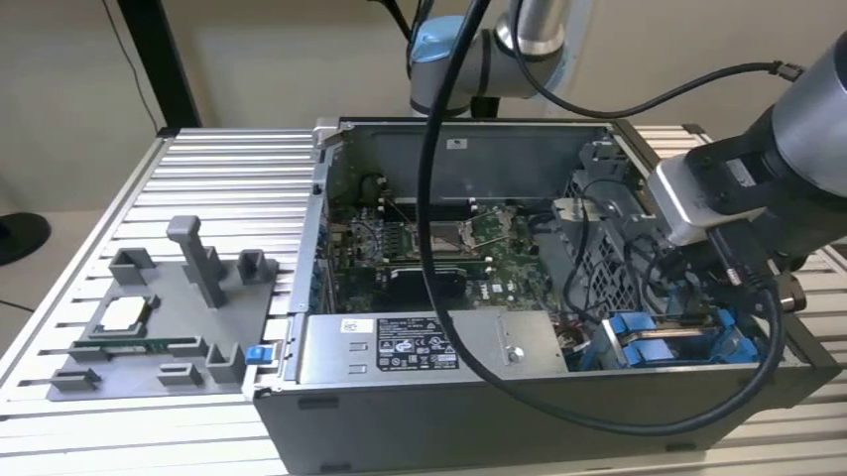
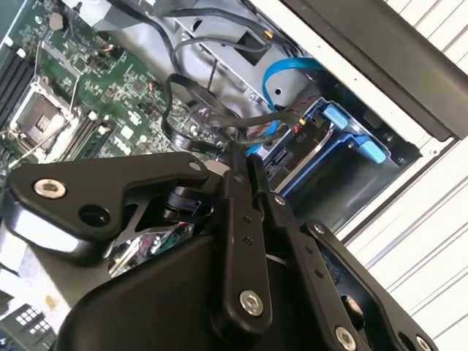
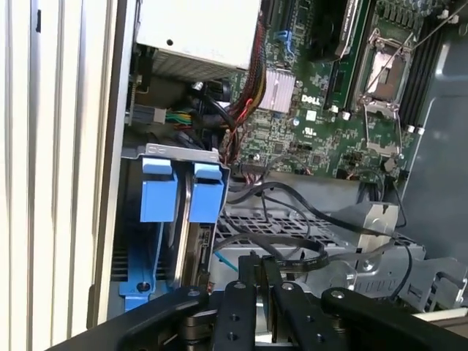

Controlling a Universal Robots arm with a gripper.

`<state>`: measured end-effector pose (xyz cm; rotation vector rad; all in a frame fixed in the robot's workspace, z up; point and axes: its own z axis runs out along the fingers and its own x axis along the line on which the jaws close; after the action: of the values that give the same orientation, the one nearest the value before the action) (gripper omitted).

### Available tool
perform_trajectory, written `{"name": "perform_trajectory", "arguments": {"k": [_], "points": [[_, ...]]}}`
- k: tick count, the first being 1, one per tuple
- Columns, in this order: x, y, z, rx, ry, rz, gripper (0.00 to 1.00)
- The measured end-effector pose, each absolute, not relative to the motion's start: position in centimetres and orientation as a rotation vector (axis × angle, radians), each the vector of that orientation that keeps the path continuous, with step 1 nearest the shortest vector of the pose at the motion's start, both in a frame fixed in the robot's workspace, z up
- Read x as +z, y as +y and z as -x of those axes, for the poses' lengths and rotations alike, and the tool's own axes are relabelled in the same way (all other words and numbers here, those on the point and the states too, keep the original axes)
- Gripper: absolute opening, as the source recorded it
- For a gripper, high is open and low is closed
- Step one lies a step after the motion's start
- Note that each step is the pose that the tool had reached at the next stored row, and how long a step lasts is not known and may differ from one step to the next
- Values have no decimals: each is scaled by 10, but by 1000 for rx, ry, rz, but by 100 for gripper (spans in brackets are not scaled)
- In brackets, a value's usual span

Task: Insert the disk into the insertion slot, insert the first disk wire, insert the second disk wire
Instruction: 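Insert the second disk wire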

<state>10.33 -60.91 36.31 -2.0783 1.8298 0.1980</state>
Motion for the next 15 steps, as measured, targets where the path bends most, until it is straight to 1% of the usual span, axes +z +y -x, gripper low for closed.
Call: {"name": "perform_trajectory", "arguments": {"k": [6,12,15], "points": [[363,-615,-103,176,1836,2102,0],[363,-617,-102,100,1875,2159,0],[360,-617,-100,82,1882,2170,0]]}}
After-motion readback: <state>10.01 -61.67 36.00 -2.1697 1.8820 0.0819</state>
